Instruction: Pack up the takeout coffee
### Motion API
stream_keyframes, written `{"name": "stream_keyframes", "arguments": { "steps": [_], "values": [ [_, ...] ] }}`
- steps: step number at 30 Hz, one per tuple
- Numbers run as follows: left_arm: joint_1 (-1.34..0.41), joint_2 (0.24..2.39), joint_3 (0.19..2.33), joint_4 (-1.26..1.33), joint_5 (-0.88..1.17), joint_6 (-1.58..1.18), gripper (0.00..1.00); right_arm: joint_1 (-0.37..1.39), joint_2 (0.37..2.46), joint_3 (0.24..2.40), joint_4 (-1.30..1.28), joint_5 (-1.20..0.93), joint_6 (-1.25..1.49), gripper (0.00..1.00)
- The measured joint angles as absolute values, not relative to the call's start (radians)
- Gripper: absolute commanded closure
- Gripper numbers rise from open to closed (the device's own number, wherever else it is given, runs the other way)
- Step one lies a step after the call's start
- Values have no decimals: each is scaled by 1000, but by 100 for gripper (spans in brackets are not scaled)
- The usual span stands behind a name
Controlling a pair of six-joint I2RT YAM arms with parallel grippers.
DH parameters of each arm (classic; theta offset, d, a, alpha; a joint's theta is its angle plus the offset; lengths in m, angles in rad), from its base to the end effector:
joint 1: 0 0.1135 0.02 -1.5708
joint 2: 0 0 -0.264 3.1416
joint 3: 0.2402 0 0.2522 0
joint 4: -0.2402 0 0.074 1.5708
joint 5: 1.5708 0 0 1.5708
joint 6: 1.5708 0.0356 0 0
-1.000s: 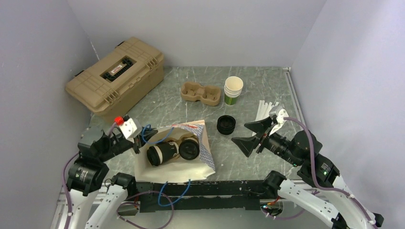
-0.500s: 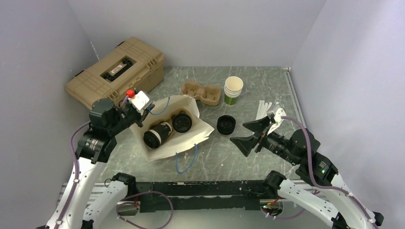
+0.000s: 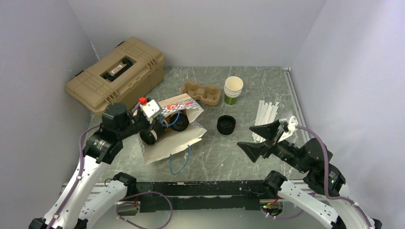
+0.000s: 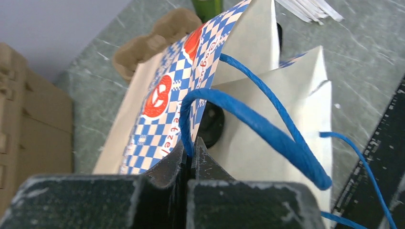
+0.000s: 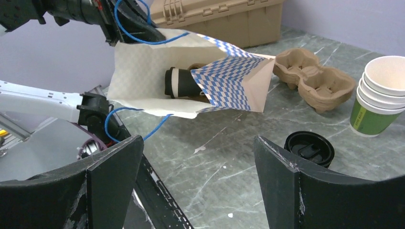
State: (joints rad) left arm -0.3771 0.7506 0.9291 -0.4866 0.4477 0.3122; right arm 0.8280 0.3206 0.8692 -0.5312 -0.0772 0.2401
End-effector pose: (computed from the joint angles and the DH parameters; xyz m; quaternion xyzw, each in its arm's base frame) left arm 0.1416 -0.0727 0.3639 0.3893 0.6965 -0.1978 0.5694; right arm 0.0363 0.0436 0.3775 -0.2293 0.6624 0.3861 0.5997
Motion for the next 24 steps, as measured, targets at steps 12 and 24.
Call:
{"name": "stream_keyframes", "arguments": {
  "steps": [12,24],
  "values": [
    [-416,672,860,-536,523,138,100,828,314,814,-538,-80,254,10],
    [-420,693,884,-574,515,78,100,828,324,814,-537,-112,262,10]
  ]
}}
